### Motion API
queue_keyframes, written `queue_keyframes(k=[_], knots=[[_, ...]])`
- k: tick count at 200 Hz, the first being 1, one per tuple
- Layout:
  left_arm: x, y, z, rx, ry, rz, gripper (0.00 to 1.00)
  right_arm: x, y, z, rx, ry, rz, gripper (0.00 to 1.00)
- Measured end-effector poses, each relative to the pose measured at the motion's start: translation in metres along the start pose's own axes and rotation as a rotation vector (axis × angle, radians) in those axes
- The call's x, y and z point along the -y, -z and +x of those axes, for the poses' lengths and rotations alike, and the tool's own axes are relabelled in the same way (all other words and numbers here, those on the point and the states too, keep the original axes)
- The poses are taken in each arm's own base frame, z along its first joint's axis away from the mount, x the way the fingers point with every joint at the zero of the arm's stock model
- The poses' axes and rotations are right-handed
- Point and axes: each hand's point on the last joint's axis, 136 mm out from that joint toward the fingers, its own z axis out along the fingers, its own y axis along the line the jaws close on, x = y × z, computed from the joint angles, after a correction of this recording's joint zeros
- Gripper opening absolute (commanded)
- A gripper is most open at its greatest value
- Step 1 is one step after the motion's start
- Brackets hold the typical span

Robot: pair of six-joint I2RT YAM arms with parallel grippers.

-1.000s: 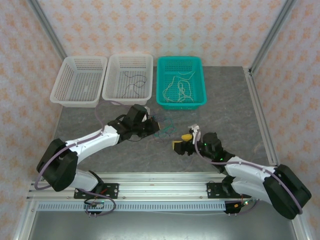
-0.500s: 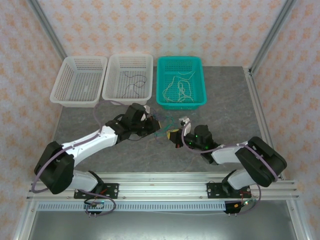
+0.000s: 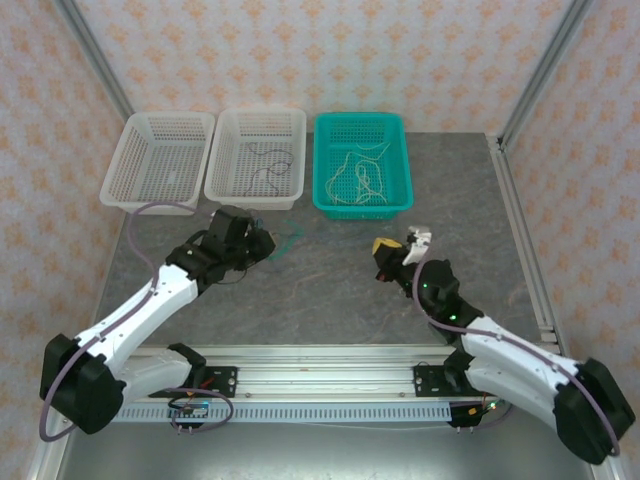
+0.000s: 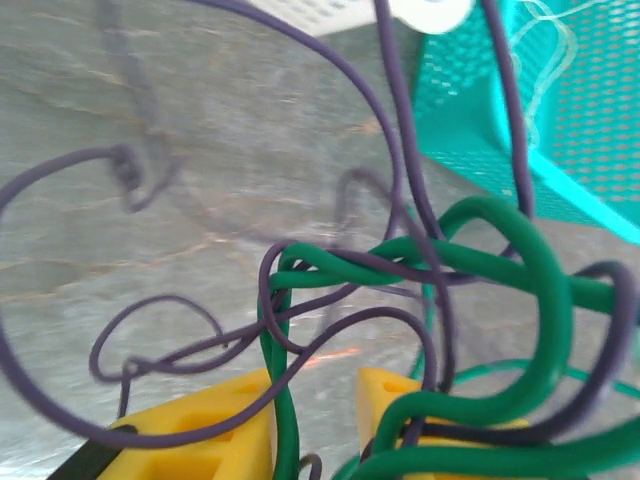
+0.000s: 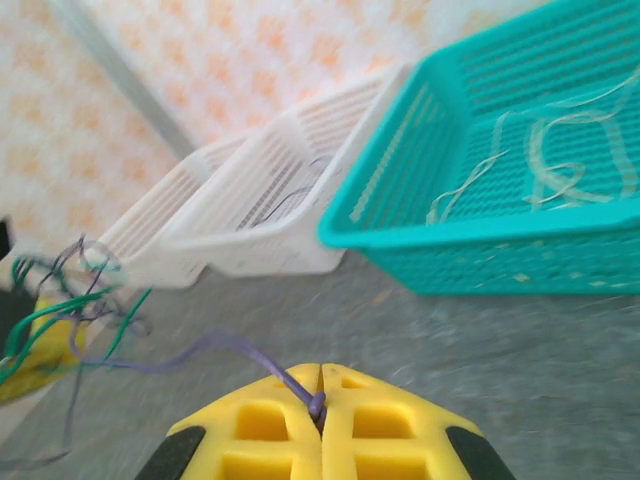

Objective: Untangle the cables

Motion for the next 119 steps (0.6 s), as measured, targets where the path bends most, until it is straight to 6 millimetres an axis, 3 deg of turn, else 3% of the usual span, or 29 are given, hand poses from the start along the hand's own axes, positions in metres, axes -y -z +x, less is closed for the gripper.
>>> queue_keyframes(k=[20,40,59,80,119], knots=[[-0.023,0.000,0.004,0.015,-0.030,-0.084,0.30,-0.007,0.008,-0.023,0.041,-0.004,0.006,0.00],[-0.047,-0.006,0.015,-0.008,-0.058,-0.160,0.35,-0.031,0.009,-0.043,0.046,0.000,-0.063,0.00],[-0.058,-0.009,0.023,-0.033,-0.090,-0.194,0.62,-0.048,0.005,-0.046,0.015,0.002,-0.130,0.00],[-0.059,-0.008,0.023,-0.032,-0.121,-0.195,0.78,-0.056,-0.004,-0.034,-0.069,-0.001,-0.163,0.00],[-0.039,0.014,0.010,0.045,-0.208,-0.088,0.85,-0.079,-0.009,-0.031,-0.170,-0.033,-0.243,0.00]])
